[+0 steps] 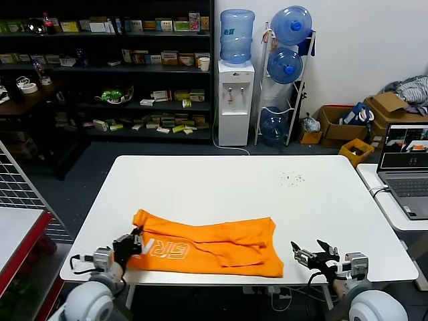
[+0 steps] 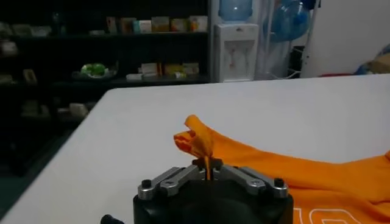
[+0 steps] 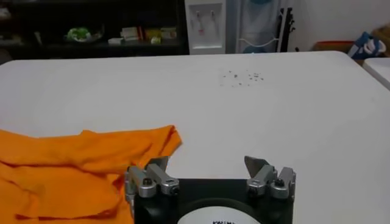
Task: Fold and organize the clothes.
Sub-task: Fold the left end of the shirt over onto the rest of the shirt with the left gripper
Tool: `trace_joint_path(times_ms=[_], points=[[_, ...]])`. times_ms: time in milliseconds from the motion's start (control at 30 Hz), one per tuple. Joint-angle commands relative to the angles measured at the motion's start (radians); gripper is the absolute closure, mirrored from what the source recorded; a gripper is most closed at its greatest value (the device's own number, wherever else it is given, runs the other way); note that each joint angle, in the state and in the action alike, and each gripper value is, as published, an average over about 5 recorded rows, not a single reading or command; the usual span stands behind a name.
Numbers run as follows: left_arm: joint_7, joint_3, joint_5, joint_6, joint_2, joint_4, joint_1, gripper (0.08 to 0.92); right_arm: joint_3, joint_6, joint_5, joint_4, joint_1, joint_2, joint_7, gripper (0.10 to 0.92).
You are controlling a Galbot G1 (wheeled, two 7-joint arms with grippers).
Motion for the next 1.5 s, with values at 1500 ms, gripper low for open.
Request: trace_joint_path(times_ms=[1500], points=[[-0.373,0.305,-0.283,0.201,-0.267,-0.086,-0.313,0.882,-0.043,0.004,-0.070,-0.021,-0.006,0.076,0.013,0.203]])
